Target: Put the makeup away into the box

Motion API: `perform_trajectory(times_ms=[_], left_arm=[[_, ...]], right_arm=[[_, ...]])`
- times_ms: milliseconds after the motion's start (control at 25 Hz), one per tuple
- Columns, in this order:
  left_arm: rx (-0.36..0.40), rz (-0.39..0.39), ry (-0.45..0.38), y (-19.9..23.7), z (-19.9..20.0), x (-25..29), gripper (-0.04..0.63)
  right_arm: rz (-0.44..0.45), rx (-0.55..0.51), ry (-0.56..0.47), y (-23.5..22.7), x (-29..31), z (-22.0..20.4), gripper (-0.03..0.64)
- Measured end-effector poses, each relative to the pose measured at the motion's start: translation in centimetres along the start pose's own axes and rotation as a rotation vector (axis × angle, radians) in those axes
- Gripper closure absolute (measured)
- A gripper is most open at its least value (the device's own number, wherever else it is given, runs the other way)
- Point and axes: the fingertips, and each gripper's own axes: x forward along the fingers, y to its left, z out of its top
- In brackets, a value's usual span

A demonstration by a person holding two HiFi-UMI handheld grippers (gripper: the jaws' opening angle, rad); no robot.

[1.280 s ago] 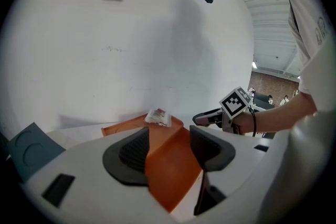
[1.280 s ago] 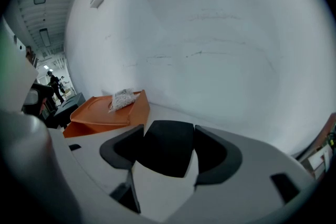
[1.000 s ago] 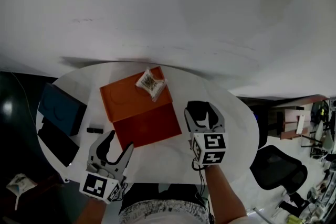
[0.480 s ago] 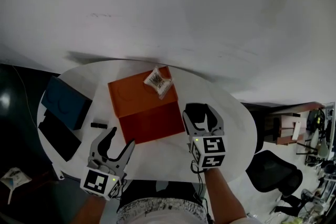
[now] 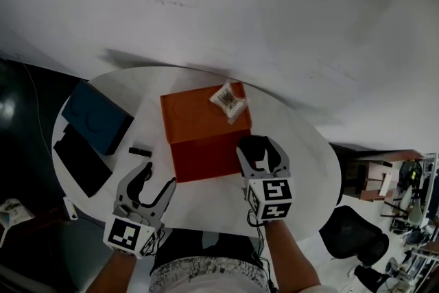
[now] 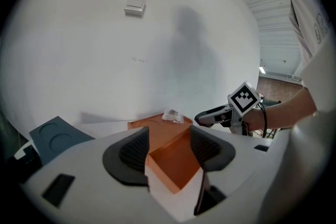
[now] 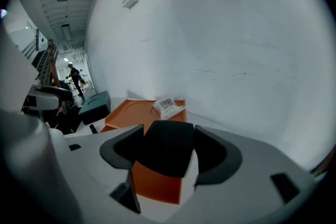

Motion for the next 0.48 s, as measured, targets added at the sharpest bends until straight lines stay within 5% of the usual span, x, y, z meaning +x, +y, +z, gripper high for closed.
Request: perform_trajectory(times_ms=[480], left_arm=[[-0.056,0.072,-0.004,3.1,-2.3,-3.5,0.336]], right_arm=[[0.097,-0.052,0.069,6.0,2.9,-1.8,0.299]])
